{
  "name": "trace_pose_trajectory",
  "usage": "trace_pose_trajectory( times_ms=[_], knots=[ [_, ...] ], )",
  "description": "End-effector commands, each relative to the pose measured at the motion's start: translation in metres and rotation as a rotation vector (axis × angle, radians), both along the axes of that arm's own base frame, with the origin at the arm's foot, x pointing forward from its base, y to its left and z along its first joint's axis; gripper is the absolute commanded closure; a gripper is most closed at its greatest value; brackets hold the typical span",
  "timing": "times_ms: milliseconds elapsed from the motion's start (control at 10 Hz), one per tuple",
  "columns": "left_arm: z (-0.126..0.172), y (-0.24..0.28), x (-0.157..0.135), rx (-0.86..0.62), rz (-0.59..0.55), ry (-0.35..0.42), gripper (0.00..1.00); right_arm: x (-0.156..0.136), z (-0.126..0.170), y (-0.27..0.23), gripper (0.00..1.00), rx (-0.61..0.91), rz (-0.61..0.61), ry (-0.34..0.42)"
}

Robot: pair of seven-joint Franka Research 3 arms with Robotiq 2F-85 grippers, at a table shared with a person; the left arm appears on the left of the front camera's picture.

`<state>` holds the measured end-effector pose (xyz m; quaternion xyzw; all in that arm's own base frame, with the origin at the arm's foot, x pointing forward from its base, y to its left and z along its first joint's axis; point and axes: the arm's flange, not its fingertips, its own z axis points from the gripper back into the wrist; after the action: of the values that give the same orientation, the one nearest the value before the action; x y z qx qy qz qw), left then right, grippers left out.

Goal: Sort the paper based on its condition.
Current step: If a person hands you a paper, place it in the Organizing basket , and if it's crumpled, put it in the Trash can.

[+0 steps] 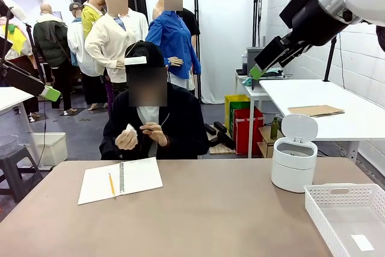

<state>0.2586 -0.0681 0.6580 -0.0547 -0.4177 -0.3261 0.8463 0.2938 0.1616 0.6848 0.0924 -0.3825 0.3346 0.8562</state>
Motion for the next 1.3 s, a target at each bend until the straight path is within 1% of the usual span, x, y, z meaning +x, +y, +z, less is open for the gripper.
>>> trace_pose_trajectory(
  times_ms=[0,1200],
  knots=[
    [0.0005,0.0007,-0.0002,0.0,0.004,-0.002,0.0,0.0011,-0.0018,0.0004,0.0,0.003,-0.002,-0.008],
    [0.0005,0.0007,-0.0002,0.0,0.004,-0.002,0.0,0.0011,-0.0018,0.0004,0.0,0.003,-0.002,-0.008]
  ],
)
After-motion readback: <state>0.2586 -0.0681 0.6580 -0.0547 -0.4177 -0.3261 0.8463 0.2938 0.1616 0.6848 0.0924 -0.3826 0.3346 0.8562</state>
